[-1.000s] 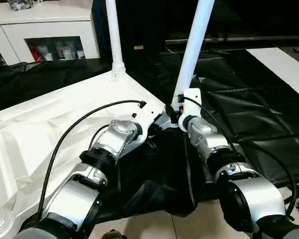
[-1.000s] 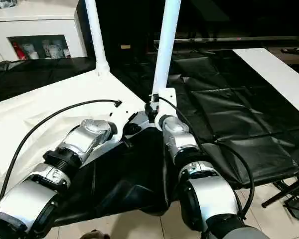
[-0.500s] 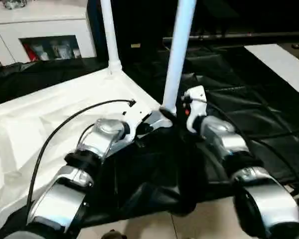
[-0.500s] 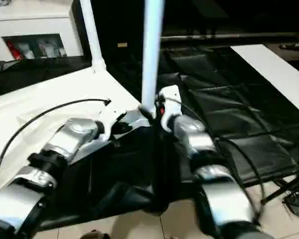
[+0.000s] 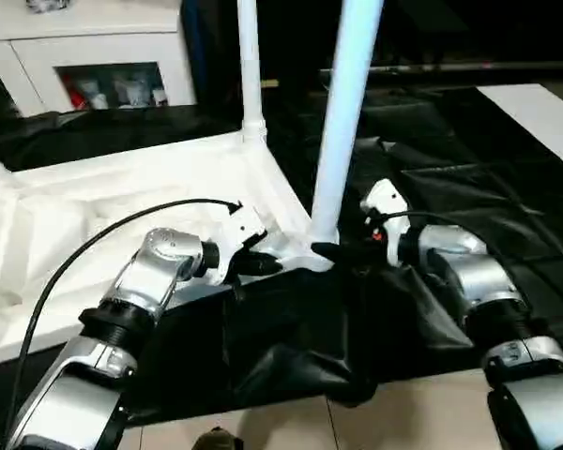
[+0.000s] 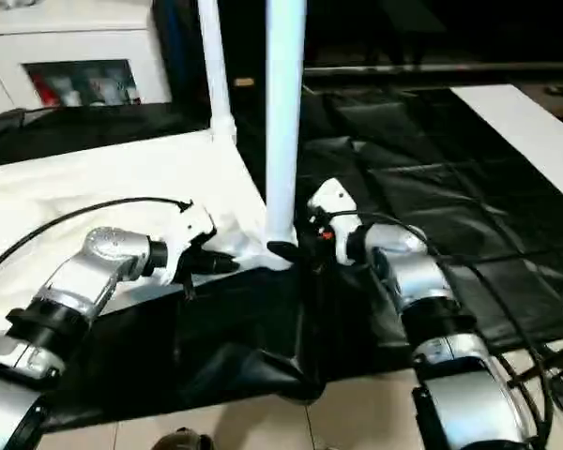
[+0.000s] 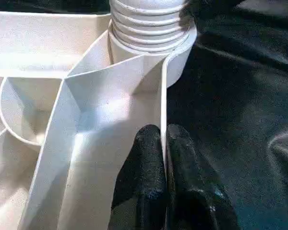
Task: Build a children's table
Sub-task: Rotate leg to tighten
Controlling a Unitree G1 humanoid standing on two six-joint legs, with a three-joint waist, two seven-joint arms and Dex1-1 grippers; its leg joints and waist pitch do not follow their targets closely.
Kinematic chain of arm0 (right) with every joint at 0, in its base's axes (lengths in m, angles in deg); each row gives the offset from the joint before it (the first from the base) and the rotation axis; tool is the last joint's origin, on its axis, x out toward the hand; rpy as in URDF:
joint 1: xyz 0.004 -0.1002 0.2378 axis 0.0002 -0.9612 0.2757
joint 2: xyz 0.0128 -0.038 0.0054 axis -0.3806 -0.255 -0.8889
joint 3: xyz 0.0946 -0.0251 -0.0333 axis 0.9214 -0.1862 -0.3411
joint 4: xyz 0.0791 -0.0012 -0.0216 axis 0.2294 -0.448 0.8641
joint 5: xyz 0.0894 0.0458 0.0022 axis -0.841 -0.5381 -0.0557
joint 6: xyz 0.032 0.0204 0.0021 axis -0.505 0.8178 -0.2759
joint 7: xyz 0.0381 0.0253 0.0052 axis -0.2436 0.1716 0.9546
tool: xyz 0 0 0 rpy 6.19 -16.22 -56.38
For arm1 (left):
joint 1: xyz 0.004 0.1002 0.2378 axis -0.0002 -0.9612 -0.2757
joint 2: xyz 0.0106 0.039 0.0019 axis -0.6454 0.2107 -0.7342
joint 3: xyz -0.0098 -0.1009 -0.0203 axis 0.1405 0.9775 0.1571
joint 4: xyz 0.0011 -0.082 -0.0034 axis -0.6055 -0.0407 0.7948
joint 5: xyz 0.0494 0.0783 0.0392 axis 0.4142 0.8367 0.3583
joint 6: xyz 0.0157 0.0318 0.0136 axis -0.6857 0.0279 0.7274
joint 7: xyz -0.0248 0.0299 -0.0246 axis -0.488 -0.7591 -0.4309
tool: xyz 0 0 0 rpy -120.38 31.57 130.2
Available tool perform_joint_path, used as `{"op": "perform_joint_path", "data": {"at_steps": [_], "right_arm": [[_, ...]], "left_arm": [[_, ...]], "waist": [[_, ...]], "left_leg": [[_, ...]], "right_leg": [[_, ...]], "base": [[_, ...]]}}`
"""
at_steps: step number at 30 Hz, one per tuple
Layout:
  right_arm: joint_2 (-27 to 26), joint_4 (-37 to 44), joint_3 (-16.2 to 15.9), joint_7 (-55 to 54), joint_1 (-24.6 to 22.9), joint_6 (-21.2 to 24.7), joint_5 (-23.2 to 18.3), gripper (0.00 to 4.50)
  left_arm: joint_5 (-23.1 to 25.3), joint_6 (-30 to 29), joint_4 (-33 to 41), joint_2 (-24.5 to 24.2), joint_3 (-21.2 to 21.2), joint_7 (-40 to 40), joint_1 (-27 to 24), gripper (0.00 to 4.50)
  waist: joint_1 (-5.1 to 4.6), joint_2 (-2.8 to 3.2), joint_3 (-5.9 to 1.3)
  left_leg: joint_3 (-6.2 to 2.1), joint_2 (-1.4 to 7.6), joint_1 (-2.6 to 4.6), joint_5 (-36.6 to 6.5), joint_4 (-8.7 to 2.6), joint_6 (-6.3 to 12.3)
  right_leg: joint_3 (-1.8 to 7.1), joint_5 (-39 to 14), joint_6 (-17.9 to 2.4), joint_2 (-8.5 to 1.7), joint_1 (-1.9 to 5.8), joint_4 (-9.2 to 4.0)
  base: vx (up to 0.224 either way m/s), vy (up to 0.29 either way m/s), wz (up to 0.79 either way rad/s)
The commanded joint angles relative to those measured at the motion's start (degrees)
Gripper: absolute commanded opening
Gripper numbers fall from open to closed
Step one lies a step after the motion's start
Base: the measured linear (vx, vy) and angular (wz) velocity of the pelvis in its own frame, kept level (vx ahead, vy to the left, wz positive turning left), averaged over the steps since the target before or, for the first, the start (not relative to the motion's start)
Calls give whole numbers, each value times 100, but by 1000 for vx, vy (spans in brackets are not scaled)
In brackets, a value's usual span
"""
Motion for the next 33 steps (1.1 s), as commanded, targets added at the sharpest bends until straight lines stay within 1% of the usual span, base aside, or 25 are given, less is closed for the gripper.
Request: {"op": "perform_joint_path", "data": {"at_steps": [1,2,5,6,10,11,14,15,16,17,18,19,23,26,27,28,33], "right_arm": [[2,13,-102,140,-11,-38,15,450],[-6,-16,-107,152,-9,-54,42,450],[-22,-65,-109,150,-1,-76,65,450],[-37,-144,-123,126,17,-129,97,450],[-95,-288,-95,77,72,-193,79,450],[-113,-321,-84,65,85,-213,67,423],[-160,-376,-101,67,92,-253,76,416],[-174,-398,-111,67,93,-269,85,398],[-209,-456,-91,54,110,-314,82,398],[-221,-474,-81,48,116,-329,80,385],[-259,-531,-43,24,142,-372,62,385],[-272,-549,-30,13,151,-386,54,368],[-313,-670,-36,-2,196,-475,78,330],[-336,-729,-29,-10,212,-521,85,324],[-345,-774,-23,-9,227,-551,87,297],[-355,-809,-17,-12,238,-579,88,289],[-390,-866,-13,-15,243,-635,84,276]], "left_arm": [[-477,102,433,121,149,-221,83,0],[-472,88,454,119,152,-218,75,0],[-469,81,469,117,156,-216,67,0],[-465,64,494,114,168,-214,54,0],[-452,49,520,101,182,-217,33,0],[-443,32,548,96,189,-221,17,0],[-428,14,573,88,194,-223,-8,0],[-426,14,575,87,196,-223,-15,0],[-418,14,570,89,192,-218,-19,0],[-415,14,569,90,191,-216,-21,0],[-403,15,563,95,183,-207,-23,0],[-398,16,561,97,179,-203,-24,0],[-382,11,569,100,163,-200,-30,0],[-369,9,566,96,160,-189,-30,0],[-364,12,562,93,160,-186,-31,0],[-362,13,562,88,160,-186,-35,0],[-362,9,577,72,158,-197,-64,0]], "waist": [[-25,-67,-446],[-21,-85,-451],[-17,-73,-452],[-18,-82,-453],[-18,-78,-458],[-15,-70,-460],[-15,-68,-461],[-17,-70,-461],[-15,-50,-465],[-22,-54,-464],[-17,-45,-469],[-19,-50,-469],[-18,-55,-466],[-21,-62,-468],[-20,-69,-466],[-22,-68,-469],[-24,-70,-469]], "left_leg": [[-28,228,93,-971,-347,347],[-26,223,83,-891,-340,380],[-27,226,89,-873,-338,391],[-27,225,89,-875,-337,390],[-26,219,81,-857,-329,390],[-28,220,83,-841,-329,397],[-27,222,84,-815,-326,413],[-26,219,80,-813,-324,421],[-29,223,85,-820,-321,414],[-29,223,84,-841,-325,403],[-30,224,86,-833,-322,400],[-28,224,86,-825,-320,400],[-25,222,92,-851,-318,399],[-26,219,84,-819,-315,409],[-24,220,86,-833,-316,414],[-27,221,83,-835,-315,411],[-26,220,82,-830,-313,413]], "right_leg": [[304,-1092,-1257,-370,345,-385],[301,-1023,-1268,-367,348,-369],[300,-1026,-1275,-369,343,-374],[299,-1029,-1269,-364,343,-372],[297,-1023,-1280,-369,348,-366],[296,-997,-1279,-364,348,-361],[296,-934,-1293,-361,346,-353],[295,-932,-1295,-360,347,-353],[296,-935,-1308,-367,343,-353],[294,-942,-1317,-363,344,-355],[294,-921,-1326,-365,347,-351],[295,-886,-1331,-360,344,-346],[296,-907,-1345,-361,345,-348],[296,-866,-1344,-357,351,-338],[294,-895,-1339,-359,351,-341],[293,-920,-1337,-366,351,-339],[294,-942,-1322,-364,353,-339]], "base": [[0,0,0],[0,0,0],[0,0,0],[0,0,0],[0,0,0],[0,0,0],[0,0,0],[0,0,0],[0,0,0],[0,0,0],[0,0,0],[0,0,0],[0,0,0],[0,0,0],[0,0,0],[0,0,0],[0,0,0]]}}
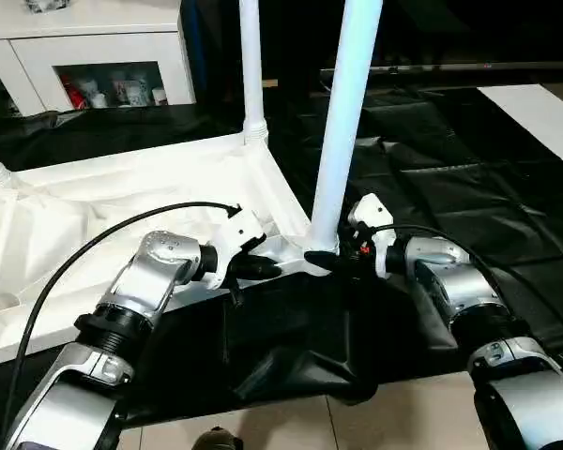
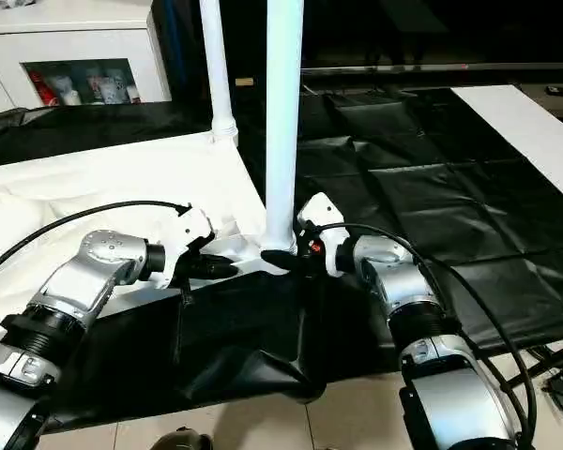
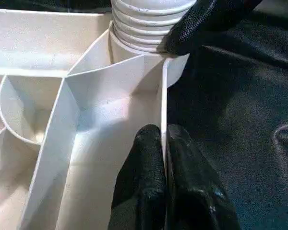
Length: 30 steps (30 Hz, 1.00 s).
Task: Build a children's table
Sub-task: Rotate leg to tighten
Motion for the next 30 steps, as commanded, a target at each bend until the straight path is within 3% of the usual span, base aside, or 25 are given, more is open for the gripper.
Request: {"op": "perform_joint_path", "data": {"at_steps": [1,5,12,14,16,17,19,21,25,27,30], "right_arm": [[-52,-31,17,32,118,-79,10,276],[-83,-64,2,15,88,-130,20,275],[-407,-473,216,-992,95,-131,48,275],[-804,-741,519,-2090,177,24,-69,274],[-994,-919,671,-2801,259,81,-92,274],[-1000,-926,676,-2824,262,83,-93,274],[-1338,-1288,998,-3928,489,101,-243,274],[-1452,-1421,1102,-4315,593,83,-279,274],[-1637,-1599,1188,-4689,812,-39,-189,274],[-1664,-1583,1230,-4619,831,-98,-223,274],[-1668,-1641,1252,-4688,862,-188,-187,274]], "left_arm": [[-358,160,379,103,154,-187,32,0],[-365,143,369,114,164,-175,30,0],[-291,202,-96,457,369,549,218,0],[-175,247,-620,812,487,1266,488,0],[-142,234,-845,984,519,1539,612,0],[-141,233,-852,990,521,1548,616,0],[-201,188,-1245,1386,694,2147,833,0],[-238,194,-1381,1528,766,2362,902,0],[-245,363,-1622,1719,902,2652,970,0],[-225,384,-1610,1711,898,2658,935,0],[-152,437,-1663,1687,905,2668,924,0]], "waist": [[-22,-63,-472],[-24,-67,-470],[-61,-82,-467],[-83,-65,-457],[-85,-55,-460],[-93,-57,-465],[-136,-42,-476],[-159,-47,-489],[-157,-64,-497],[-155,-96,-488],[-148,-77,-479]], "left_leg": [[-27,220,91,-798,-333,425],[-25,218,92,-802,-330,437],[-30,201,100,-851,-345,336],[-20,192,118,-894,-348,317],[-40,190,116,-930,-366,193],[-34,187,115,-929,-363,184],[-36,180,111,-834,-363,163],[-28,163,106,-764,-348,172],[-23,162,89,-697,-331,385],[-18,164,88,-730,-334,441],[-20,172,94,-783,-340,443]], "right_leg": [[291,-894,-1330,-360,356,-343],[290,-897,-1345,-359,353,-343],[299,-1040,-1289,-363,361,-361],[311,-1101,-1273,-355,332,-386],[303,-1255,-1204,-377,353,-395],[306,-1231,-1196,-372,351,-397],[306,-1007,-1234,-363,347,-380],[306,-832,-1277,-353,352,-360],[294,-560,-1339,-360,382,-344],[289,-632,-1315,-365,386,-362],[292,-807,-1282,-374,379,-378]], "base": [[0,0,0],[0,0,0],[0,0,0],[0,0,0],[0,0,0],[0,0,0],[0,0,0],[0,0,0],[0,0,0],[0,0,0],[0,0,0]]}}
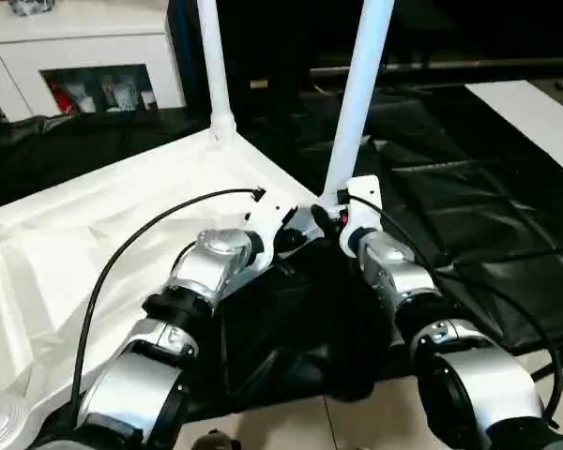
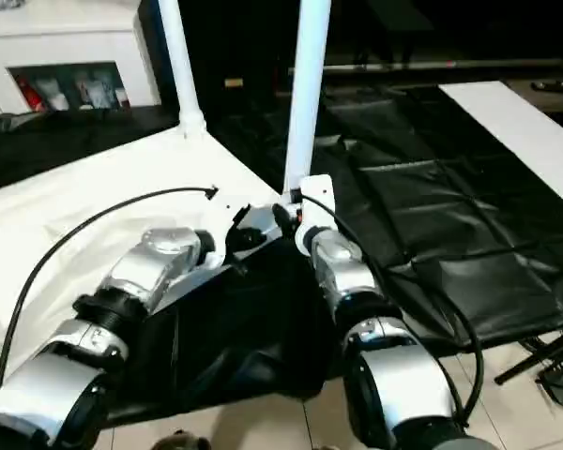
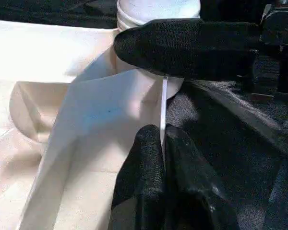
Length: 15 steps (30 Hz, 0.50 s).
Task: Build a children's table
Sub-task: Rotate leg to tighten
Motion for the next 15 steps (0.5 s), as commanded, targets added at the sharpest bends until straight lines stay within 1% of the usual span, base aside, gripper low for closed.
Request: {"op": "perform_joint_path", "data": {"at_steps": [1,3,4,5,6,7,8,9,10,11,12,13,14,15], "right_arm": [[-192,-152,128,51,80,-71,-149,274],[-169,-139,74,81,84,-155,-86,274],[-126,-98,11,185,90,-250,-28,274],[-107,-80,-9,241,94,-286,-10,274],[-65,20,1,509,70,-321,-75,274],[-38,86,16,699,53,-348,-119,330],[7,174,14,954,28,-317,-169,344],[27,205,8,1030,19,-311,-178,344],[122,313,-26,1243,-10,-308,-182,350],[122,313,-26,1243,-10,-308,-182,366],[232,439,-93,1492,-56,-288,-172,381],[433,643,-234,1794,-155,-304,-86,387],[749,967,-424,2382,-333,-276,-1,390],[760,978,-430,2402,-339,-275,2,397]], "left_arm": [[-237,429,-17,139,223,115,22,0],[-193,401,-4,102,188,62,-12,0],[-102,364,20,32,81,-46,-58,0],[-50,356,24,-3,19,-99,-77,0],[-11,343,61,-49,-43,-176,-113,0],[10,336,86,-78,-81,-225,-138,0],[3,303,125,-107,-99,-301,-163,0],[0,294,141,-121,-109,-338,-171,0],[14,308,211,-190,-167,-490,-207,0],[14,308,211,-190,-167,-490,-207,0],[38,326,280,-268,-221,-613,-239,0],[75,419,378,-398,-298,-808,-290,0],[93,509,554,-602,-388,-1124,-376,0],[93,513,560,-609,-391,-1135,-380,0]], "waist": [[2,-80,-474],[0,-78,-473],[10,-99,-473],[0,-110,-469],[9,-107,-473],[4,-107,-473],[1,-107,-470],[1,-107,-470],[2,-108,-462],[-1,-109,-462],[-3,-90,-462],[5,-82,-459],[14,-76,-447],[14,-76,-447]], "left_leg": [[-27,177,81,-809,-346,418],[-29,181,85,-804,-348,415],[-29,184,86,-784,-348,431],[-27,181,75,-773,-348,437],[-26,180,79,-779,-345,457],[-28,187,70,-752,-344,488],[-26,184,66,-722,-340,509],[-26,184,66,-722,-340,509],[-25,182,61,-777,-340,558],[-32,183,58,-773,-343,552],[-29,183,68,-794,-337,547],[-31,186,77,-837,-341,545],[-25,196,75,-913,-337,555],[-25,196,75,-913,-337,555]], "right_leg": [[279,-856,-1269,-374,366,-371],[281,-830,-1272,-368,362,-365],[281,-833,-1278,-381,362,-358],[282,-833,-1273,-377,367,-356],[281,-834,-1270,-381,370,-359],[279,-776,-1281,-377,378,-348],[280,-738,-1290,-375,376,-346],[280,-738,-1290,-375,376,-346],[279,-773,-1291,-380,383,-356],[273,-797,-1279,-374,386,-352],[275,-829,-1277,-372,378,-358],[271,-914,-1256,-367,374,-372],[276,-980,-1225,-372,375,-386],[276,-980,-1225,-372,375,-386]], "base": [[0,0,0],[0,0,0],[0,0,0],[0,0,0],[0,0,0],[0,0,0],[0,0,0],[0,0,0],[0,0,0],[0,0,0],[0,0,0],[0,0,0],[0,0,0],[0,0,0]]}}
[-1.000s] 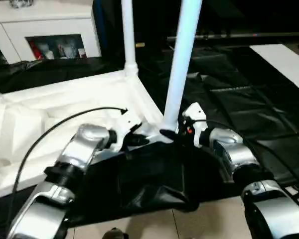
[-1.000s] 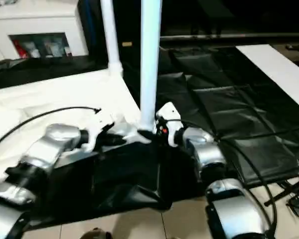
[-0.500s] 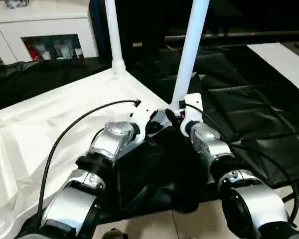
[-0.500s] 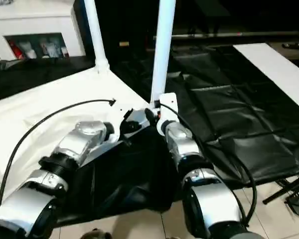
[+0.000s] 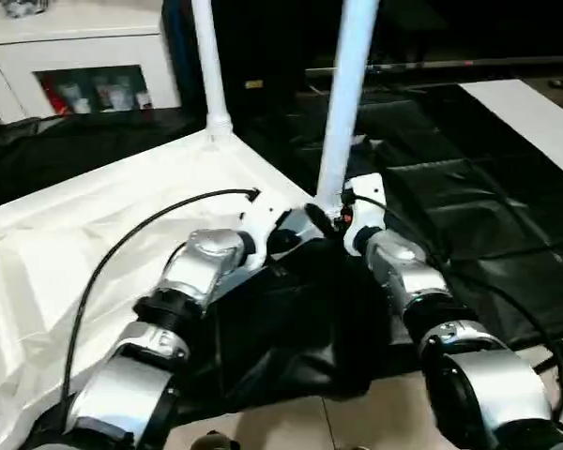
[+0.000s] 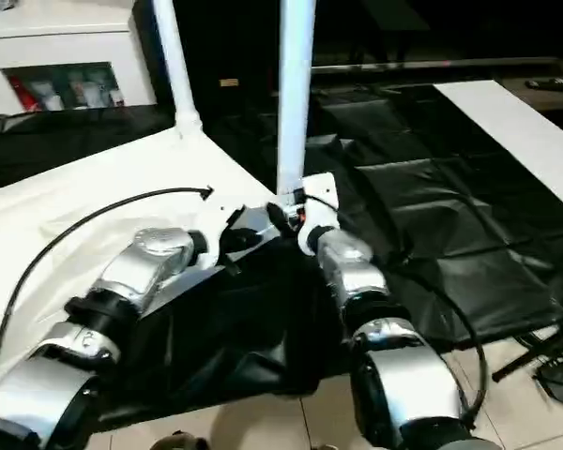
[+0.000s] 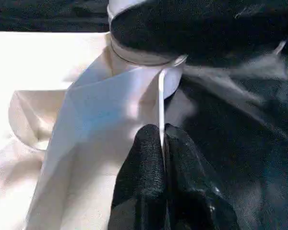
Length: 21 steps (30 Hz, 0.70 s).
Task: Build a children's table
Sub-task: Rotate leg to tighten
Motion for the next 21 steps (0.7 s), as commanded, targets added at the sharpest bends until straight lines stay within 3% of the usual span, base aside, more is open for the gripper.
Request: {"op": "perform_joint_path", "data": {"at_steps": [1,8,12,13,16,21], "right_arm": [[163,360,-172,528,-69,-81,60,397],[891,1153,-649,2072,-651,-62,150,397],[1043,1403,-761,2580,-790,75,43,397],[1050,1383,-800,2638,-774,49,61,397],[1051,1317,-898,2750,-735,-15,150,397],[1075,1373,-1019,3106,-750,87,118,397]], "left_arm": [[23,250,184,-133,-155,-475,-86,0],[-221,396,884,-691,-255,-1549,-426,0],[-417,280,1284,-916,-339,-2043,-581,0],[-450,227,1371,-963,-366,-2130,-614,0],[-530,59,1523,-1039,-408,-2378,-673,0],[-510,67,1616,-1041,-380,-2369,-731,0]], "waist": [[25,-90,-458],[51,-58,-453],[52,-60,-458],[45,-84,-461],[43,-54,-452],[76,-73,-446]], "left_leg": [[-24,193,70,-897,-336,539],[-37,220,81,-1046,-347,430],[-33,221,69,-991,-338,469],[-31,229,63,-974,-340,484],[-28,231,84,-1007,-344,450],[-25,225,85,-1068,-347,404]], "right_leg": [[283,-990,-1222,-361,378,-391],[286,-1085,-1266,-361,359,-388],[287,-984,-1332,-359,361,-367],[283,-957,-1356,-357,363,-354],[285,-1005,-1398,-349,337,-361],[294,-1143,-1337,-360,345,-380]], "base": [[0,0,0],[0,0,0],[0,0,0],[0,0,0],[0,0,0],[0,0,0]]}}
